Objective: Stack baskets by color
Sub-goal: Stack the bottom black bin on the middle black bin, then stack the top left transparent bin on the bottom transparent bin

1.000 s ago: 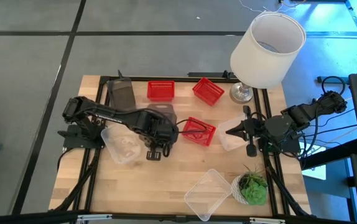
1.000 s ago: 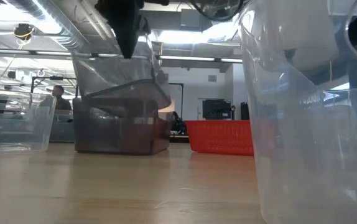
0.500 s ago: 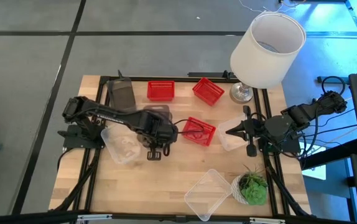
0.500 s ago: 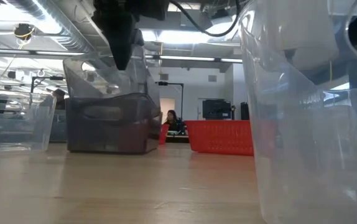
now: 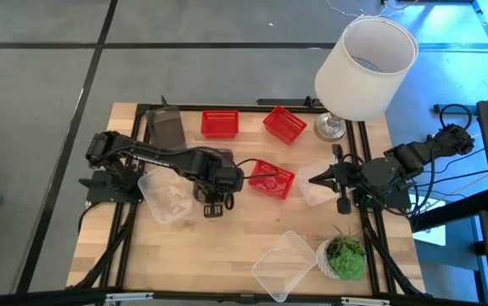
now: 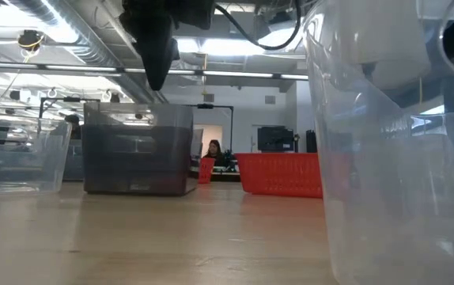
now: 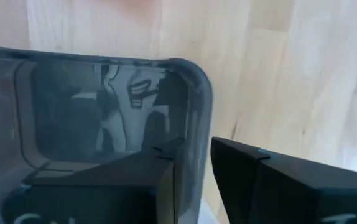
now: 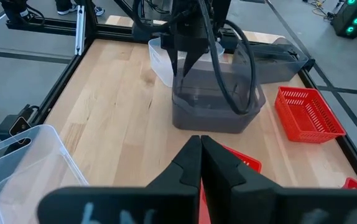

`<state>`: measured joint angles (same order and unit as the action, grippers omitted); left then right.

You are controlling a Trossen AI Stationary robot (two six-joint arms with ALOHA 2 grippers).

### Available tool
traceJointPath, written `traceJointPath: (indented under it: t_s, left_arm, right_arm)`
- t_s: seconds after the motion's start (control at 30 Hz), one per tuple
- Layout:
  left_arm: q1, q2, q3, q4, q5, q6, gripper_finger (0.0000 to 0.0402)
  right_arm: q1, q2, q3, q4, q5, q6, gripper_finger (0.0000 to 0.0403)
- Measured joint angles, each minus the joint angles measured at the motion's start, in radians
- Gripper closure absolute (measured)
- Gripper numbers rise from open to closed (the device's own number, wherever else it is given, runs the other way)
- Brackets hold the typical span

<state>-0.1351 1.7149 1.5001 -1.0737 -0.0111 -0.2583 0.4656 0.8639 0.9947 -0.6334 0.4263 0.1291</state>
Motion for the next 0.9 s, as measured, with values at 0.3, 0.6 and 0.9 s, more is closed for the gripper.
traceJointPath:
  t_s: [0.3,0.6,0.9]
  left_arm:
    - [0.031,0.000,0.251,-0.249,-0.189,-0.072,0.0333]
    - [0.080,-0.022,0.392,-0.421,-0.217,-0.233,0.0334]
    - [0.037,-0.083,0.394,-0.432,-0.218,-0.343,0.0336]
  right_arm:
    - [0.000,0.000,0.000,0.009,-0.007,0.008,0.0395]
    - [0.000,0.000,0.000,0.049,-0.153,0.049,0.0395]
    - [0.000,0.021,0.000,0.189,-0.167,0.076,0.0395]
